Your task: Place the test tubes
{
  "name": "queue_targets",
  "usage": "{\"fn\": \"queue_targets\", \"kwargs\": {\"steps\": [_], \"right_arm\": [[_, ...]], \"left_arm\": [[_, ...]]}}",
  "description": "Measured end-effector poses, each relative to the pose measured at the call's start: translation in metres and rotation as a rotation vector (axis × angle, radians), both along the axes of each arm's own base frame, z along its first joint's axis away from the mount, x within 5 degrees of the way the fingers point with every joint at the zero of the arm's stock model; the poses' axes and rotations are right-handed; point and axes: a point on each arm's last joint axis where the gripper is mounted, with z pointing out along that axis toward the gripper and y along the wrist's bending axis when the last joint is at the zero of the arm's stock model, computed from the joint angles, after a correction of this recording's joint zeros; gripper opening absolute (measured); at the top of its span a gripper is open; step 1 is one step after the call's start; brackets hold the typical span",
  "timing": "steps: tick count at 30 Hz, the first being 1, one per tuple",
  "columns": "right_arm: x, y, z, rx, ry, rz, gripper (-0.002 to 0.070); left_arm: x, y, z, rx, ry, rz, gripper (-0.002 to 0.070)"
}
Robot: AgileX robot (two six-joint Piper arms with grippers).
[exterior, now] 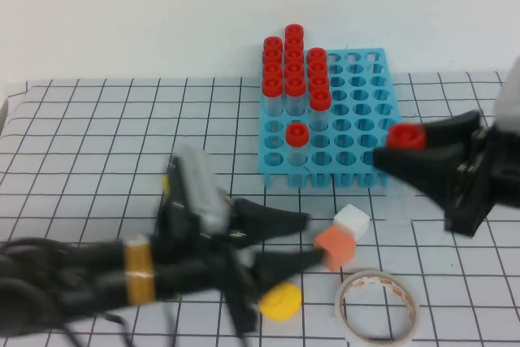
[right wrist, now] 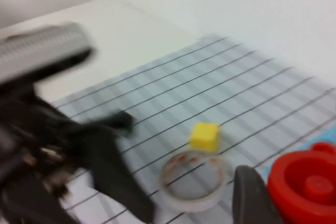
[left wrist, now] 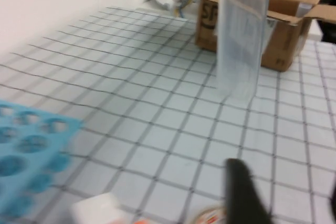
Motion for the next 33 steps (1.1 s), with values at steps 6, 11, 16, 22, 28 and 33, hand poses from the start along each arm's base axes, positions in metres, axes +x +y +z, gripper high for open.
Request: {"fn": "queue_targets", "kwargs": {"steps": [6,11,16,22,28,33], "right_arm": [[-0.013,-0.012,0.025,0.039,-0.039,-0.128,0.0275],[-0.018,-0.015,0.033,0.048,-0.066,-0.149,0.0275],[-0.015,-0.019,0.032,0.015,-0.083,-0.198,0.0275],[-0.009,-0.025,0.033,-0.043,-0.128,-0.269,0.0275],[-0.01,-0.024,0.033,-0.05,-0.142,-0.256,0.0275],[-0.012,-0.02,0.034,-0.029,-0.141,-0.2,0.0275]], "left_arm": [[-0.003,0.067,0.043,0.07,-0.107,0.111,0.005],[-0.028,0.104,0.085,0.097,-0.134,0.331,0.0006],[-0.067,0.117,0.09,0.236,-0.188,0.496,0.0001],[-0.12,0.131,0.076,0.209,-0.203,0.764,0.0],[-0.152,0.146,0.054,0.117,-0.249,0.989,0.0],[-0.166,0.147,0.048,0.126,-0.334,1.016,0.0]]}}
